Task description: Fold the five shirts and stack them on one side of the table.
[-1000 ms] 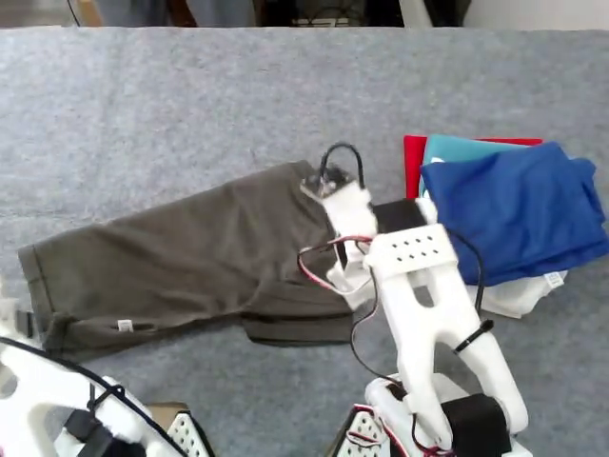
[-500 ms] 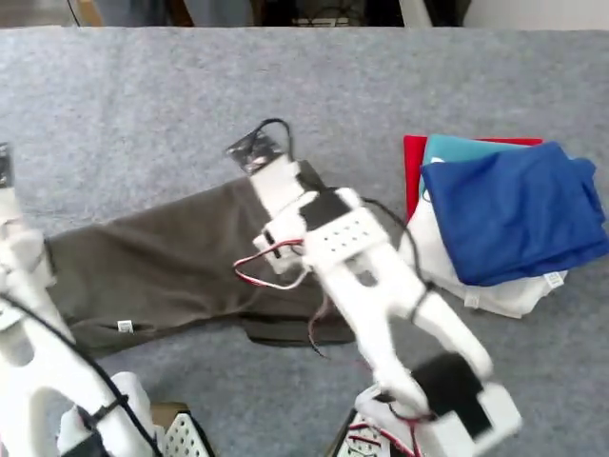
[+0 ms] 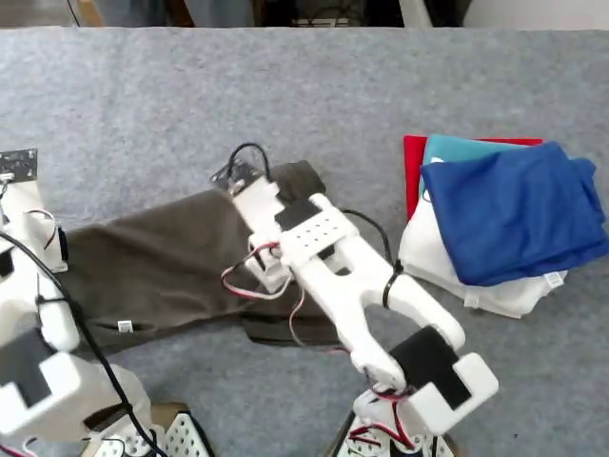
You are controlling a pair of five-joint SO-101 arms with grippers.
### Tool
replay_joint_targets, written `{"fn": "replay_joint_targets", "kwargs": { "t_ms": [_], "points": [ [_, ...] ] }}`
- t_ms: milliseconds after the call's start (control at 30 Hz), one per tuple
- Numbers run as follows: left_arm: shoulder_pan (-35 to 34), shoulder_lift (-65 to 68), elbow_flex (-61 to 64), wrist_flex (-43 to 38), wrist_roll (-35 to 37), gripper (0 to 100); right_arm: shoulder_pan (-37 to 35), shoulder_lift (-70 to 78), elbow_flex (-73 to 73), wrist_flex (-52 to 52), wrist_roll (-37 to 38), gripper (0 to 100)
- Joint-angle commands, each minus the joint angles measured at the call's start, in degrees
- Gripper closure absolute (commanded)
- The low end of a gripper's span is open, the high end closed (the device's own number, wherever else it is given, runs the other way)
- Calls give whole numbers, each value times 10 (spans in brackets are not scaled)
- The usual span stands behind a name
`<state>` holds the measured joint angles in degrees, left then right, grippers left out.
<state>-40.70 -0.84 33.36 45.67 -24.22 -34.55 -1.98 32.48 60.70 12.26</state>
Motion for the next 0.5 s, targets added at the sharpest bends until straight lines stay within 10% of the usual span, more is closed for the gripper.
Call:
{"fn": "replay_joint_targets", "kwargs": {
  "t_ms": [0, 467],
  "points": [
    [-7, 25, -46, -7, -4, 971, -27, -43, 34, -6, 15, 985],
    [-11, 90, -75, -11, -4, 971, -56, -261, 108, 105, 135, 985]
  ]
}}
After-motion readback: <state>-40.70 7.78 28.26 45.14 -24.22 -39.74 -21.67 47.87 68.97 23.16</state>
